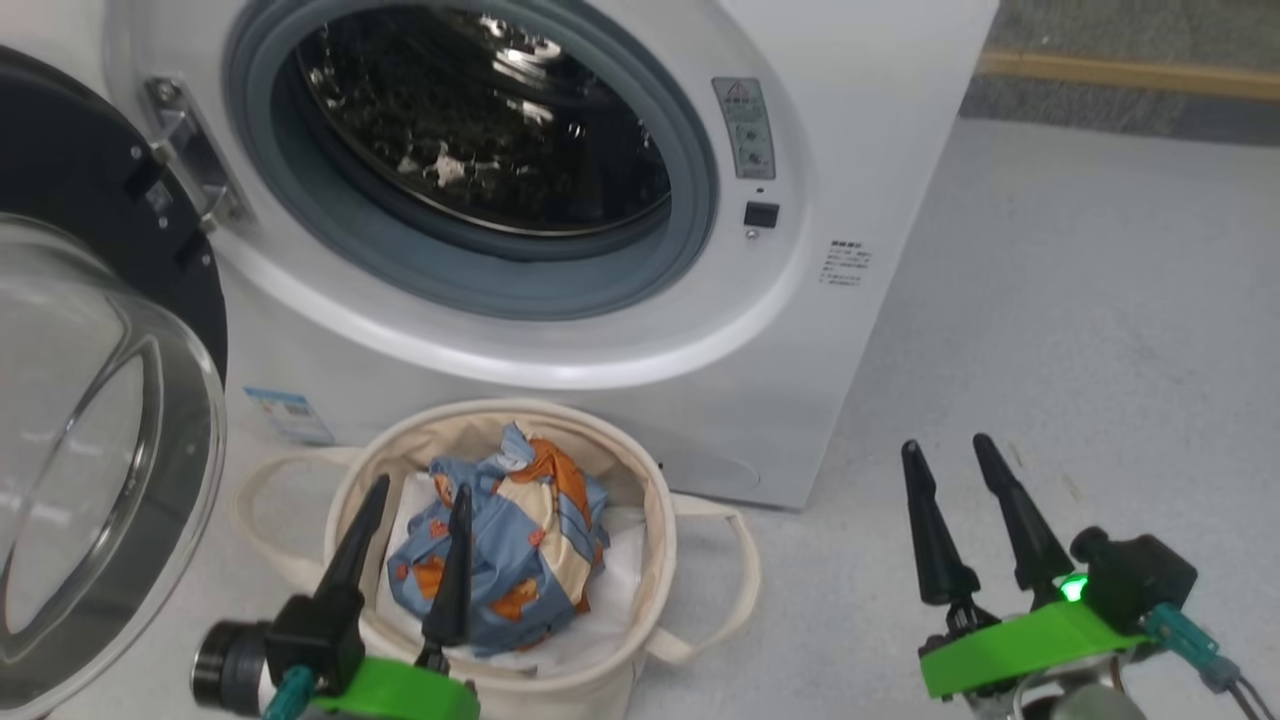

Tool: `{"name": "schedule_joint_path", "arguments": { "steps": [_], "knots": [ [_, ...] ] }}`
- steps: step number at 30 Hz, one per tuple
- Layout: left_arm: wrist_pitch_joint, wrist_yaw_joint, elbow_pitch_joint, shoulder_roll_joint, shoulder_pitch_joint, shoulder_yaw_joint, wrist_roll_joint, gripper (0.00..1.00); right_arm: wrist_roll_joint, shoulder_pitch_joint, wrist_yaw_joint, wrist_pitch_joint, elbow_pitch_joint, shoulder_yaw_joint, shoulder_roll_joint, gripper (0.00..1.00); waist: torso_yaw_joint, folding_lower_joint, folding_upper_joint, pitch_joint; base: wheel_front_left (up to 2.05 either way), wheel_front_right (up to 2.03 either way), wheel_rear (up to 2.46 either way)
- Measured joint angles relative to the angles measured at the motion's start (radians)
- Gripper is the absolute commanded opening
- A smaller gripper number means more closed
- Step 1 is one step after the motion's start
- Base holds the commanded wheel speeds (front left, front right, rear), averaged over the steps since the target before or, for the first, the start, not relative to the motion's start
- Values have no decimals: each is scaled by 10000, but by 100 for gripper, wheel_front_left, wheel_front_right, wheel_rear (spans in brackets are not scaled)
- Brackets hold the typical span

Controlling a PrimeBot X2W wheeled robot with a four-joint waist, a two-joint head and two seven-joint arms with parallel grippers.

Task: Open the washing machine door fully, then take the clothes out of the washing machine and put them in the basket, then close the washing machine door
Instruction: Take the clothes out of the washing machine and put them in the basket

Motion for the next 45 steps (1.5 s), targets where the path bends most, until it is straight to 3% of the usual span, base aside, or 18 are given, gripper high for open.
{"name": "schedule_joint_path", "arguments": {
  "steps": [10, 45],
  "knots": [
    [0, 176, 316, 2, 869, 316, -196, 100, 282, 651, 0, 0, 115, -75, 6, 100, -165, 0, 0, -705, 0, 0, 0],
    [0, 529, 378, 2, 866, -23, -617, 100, 276, 762, 0, 0, 174, -297, 12, 100, -262, 0, 0, -755, 0, 0, 0]
  ]
}}
